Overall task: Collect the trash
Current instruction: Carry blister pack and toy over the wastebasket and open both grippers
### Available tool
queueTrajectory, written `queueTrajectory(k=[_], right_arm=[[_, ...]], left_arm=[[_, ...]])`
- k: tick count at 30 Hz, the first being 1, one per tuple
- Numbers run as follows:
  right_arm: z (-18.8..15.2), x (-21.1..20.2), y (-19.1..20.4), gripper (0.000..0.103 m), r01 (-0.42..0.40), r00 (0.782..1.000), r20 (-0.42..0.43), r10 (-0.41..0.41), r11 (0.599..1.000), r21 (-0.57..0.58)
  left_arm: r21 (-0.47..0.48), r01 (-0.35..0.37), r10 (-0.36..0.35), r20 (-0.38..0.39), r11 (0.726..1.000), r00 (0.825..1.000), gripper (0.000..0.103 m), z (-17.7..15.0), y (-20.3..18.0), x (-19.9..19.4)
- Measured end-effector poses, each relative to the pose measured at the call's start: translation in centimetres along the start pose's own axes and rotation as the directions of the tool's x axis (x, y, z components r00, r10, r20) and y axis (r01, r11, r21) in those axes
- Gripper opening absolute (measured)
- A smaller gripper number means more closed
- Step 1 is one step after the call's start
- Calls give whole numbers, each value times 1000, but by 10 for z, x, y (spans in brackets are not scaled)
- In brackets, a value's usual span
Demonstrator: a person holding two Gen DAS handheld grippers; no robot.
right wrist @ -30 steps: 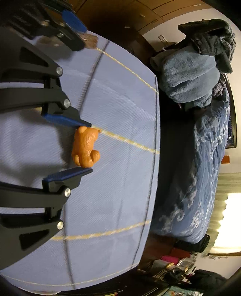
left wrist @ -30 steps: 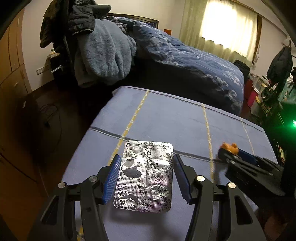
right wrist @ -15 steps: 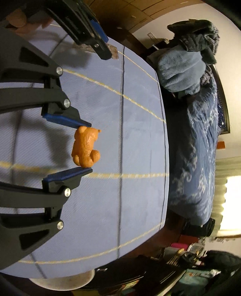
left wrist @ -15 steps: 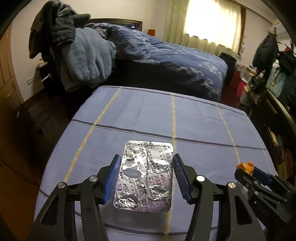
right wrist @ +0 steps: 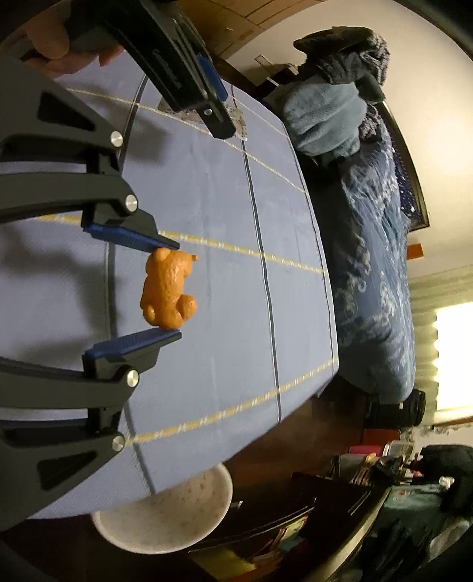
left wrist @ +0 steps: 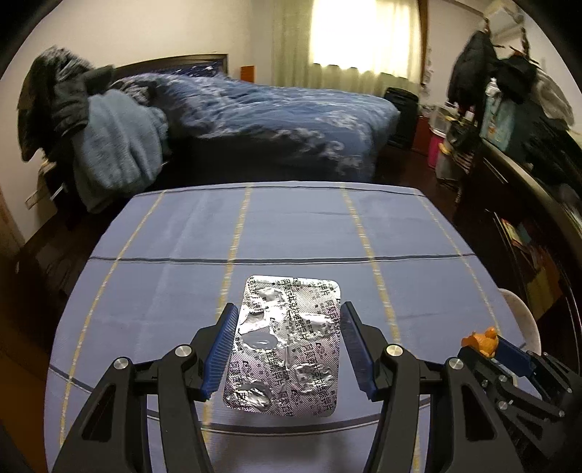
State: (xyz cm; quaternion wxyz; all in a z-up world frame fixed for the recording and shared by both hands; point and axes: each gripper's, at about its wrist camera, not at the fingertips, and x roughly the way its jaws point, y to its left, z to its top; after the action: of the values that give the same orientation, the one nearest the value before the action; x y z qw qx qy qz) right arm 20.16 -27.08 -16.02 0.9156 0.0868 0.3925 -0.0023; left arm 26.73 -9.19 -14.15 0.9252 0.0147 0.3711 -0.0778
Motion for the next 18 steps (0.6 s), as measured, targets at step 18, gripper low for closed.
queueTrajectory(k=[18], right_arm=[[-20, -39, -99, 43, 60, 996, 57, -68, 988, 144]], left_arm=[[175, 90, -90, -9, 980, 996, 58, 4, -113, 5]])
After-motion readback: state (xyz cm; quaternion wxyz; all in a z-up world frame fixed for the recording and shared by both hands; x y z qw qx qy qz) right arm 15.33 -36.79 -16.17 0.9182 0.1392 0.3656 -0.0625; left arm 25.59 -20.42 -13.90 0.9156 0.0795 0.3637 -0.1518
